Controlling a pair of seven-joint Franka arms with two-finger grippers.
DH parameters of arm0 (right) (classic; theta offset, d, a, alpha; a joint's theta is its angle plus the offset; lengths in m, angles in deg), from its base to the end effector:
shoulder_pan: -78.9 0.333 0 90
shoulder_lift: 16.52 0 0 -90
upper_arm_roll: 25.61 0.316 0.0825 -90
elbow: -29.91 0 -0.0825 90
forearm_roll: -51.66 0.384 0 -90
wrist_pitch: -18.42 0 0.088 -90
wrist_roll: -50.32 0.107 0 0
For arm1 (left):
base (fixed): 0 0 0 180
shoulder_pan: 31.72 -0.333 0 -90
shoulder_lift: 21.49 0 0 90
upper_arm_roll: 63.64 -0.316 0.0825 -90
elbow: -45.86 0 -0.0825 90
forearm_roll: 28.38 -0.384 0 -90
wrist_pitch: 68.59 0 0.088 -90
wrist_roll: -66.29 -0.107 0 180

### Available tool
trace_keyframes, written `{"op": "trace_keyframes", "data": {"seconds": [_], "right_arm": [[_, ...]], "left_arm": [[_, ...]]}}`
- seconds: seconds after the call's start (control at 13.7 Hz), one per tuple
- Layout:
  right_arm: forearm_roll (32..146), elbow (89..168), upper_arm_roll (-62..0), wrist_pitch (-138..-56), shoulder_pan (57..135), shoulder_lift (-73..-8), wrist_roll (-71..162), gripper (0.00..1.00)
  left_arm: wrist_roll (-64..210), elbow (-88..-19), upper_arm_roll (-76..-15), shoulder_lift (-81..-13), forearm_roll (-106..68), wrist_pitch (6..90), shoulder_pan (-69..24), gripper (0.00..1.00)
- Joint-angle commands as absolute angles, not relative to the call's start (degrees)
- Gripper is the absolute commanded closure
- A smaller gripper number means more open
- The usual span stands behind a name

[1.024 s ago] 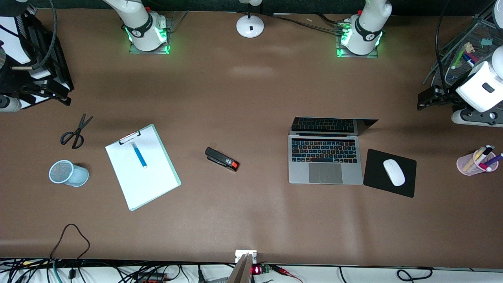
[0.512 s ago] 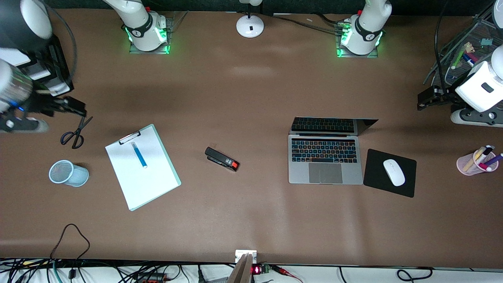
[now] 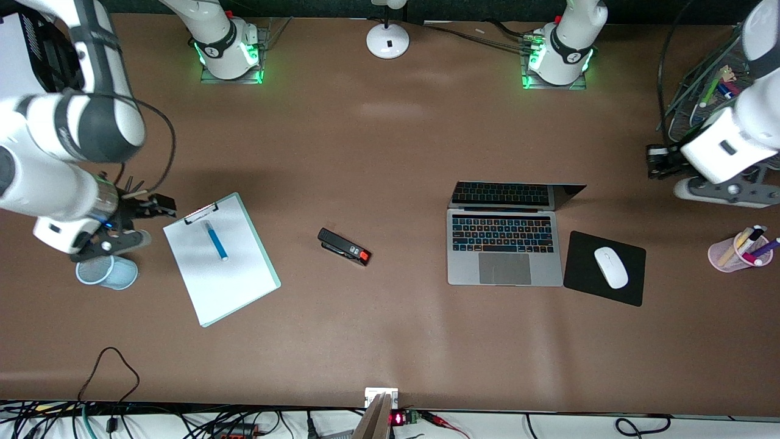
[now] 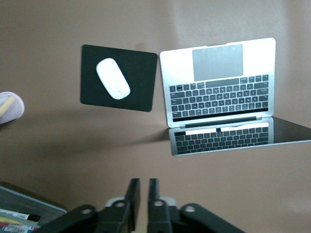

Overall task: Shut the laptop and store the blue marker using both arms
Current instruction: 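Lower the right gripper onto the marker while the left gripper reaches the laptop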

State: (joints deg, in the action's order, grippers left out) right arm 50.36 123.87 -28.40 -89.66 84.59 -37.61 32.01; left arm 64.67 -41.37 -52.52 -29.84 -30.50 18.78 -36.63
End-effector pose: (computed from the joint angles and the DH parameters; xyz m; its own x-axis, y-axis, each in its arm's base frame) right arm 0.6469 0.0343 0.3937 0.9208 0.3687 -0.1270 0.3715 -0.9284 -0.0019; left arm 0.5867 -0.0521 0.5614 0.9808 -0.1354 -0.1403 -0.1374 -0.9905 -0.0049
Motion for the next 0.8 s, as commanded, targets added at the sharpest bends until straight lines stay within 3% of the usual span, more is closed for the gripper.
{"op": "trace_keyframes", "data": {"seconds": [0.0,0.29,0.37,0.73], "right_arm": [[50.8,124.1,-28.4,-93.5,86.3,-40.7,27.7,0.23],[50.6,133.9,-28.4,-108.8,88.7,-40.9,23.4,0.41],[50.5,135.2,-28.4,-111.7,88.8,-41.7,22.6,0.41],[50.4,135.7,-28.4,-116.4,88.7,-46.0,18.5,0.52]], "left_arm": [[63.7,-40.1,-51.0,-30.9,-29.6,17.9,-34.9,1.0],[68.2,-43.9,-47.9,-29.3,-25.0,17.7,-33.9,1.0],[72.5,-46.0,-46.9,-28.4,-24.9,17.7,-34.0,1.0],[81.1,-56.9,-43.1,-27.0,-23.9,21.1,-34.3,1.0]]}}
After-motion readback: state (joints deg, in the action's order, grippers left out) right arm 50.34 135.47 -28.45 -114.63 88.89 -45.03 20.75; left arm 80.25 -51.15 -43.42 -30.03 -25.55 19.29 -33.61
